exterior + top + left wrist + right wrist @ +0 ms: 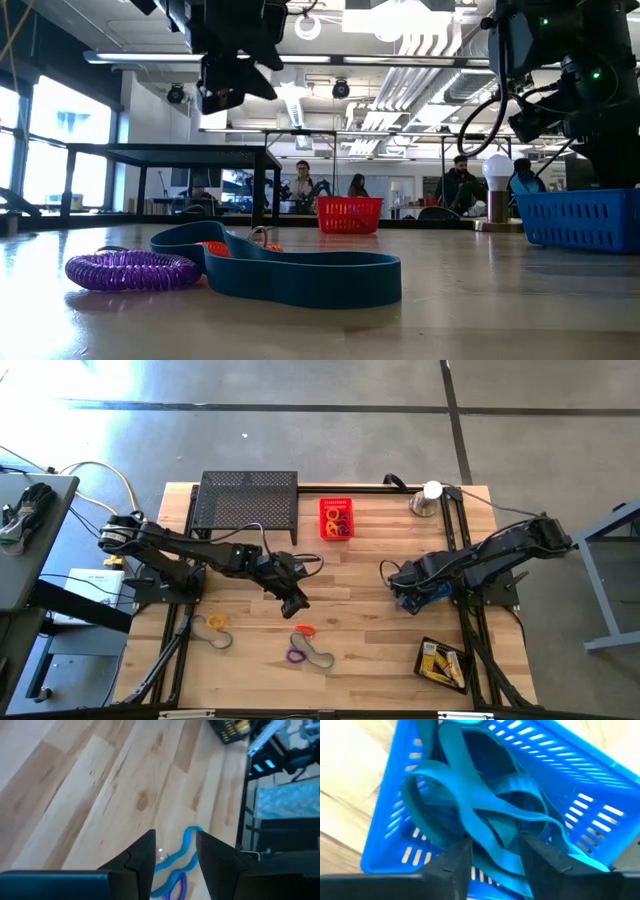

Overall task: Pick & Place Office Desk Supplies
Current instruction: Put the blue rubber band into the blue bin, then put the orange spring keychain into the red bin

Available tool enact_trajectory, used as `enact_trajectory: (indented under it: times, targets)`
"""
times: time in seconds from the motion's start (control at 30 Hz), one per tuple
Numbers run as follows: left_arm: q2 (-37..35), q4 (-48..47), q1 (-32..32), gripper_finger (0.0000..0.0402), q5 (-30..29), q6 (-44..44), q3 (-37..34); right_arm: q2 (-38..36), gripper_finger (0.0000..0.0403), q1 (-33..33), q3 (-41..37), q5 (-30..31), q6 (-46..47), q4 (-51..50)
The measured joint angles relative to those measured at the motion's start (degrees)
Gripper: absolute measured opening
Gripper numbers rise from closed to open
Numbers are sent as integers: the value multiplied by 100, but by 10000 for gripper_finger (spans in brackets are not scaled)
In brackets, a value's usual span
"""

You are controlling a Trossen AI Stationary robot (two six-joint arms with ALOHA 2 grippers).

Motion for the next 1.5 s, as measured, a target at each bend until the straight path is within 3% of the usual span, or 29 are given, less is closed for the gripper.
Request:
enact_trajectory:
  times: [0.13, 0.33, 0.6, 0.9, 1.0, 1.3, 1.5]
  targets:
    - [-14, 105, 39, 136, -284, 569, 2, -54, 175, 7, 89, 2, -41, -38]
    - [-43, 67, 42, 136, -481, 1364, 4, -107, 182, 7, 484, 3, -125, -523]
    - [-5, -451, -209, 136, -598, 3619, 4, -105, 180, 37, 1171, 322, -173, -1404]
    - [574, -661, -651, 136, -603, 3988, -26, -105, 179, 696, 1699, 393, -95, -1151]
    - [751, -675, -798, 136, -858, 4273, -28, -105, 179, 1122, 1756, 536, 73, -798]
    - [1175, -371, -1120, 136, -1241, 4013, -28, -105, 179, 2235, 1758, 1388, 551, 162]
    - [1465, 120, -1282, 136, -1645, 4002, -28, -105, 179, 2632, 1758, 1812, 551, 646]
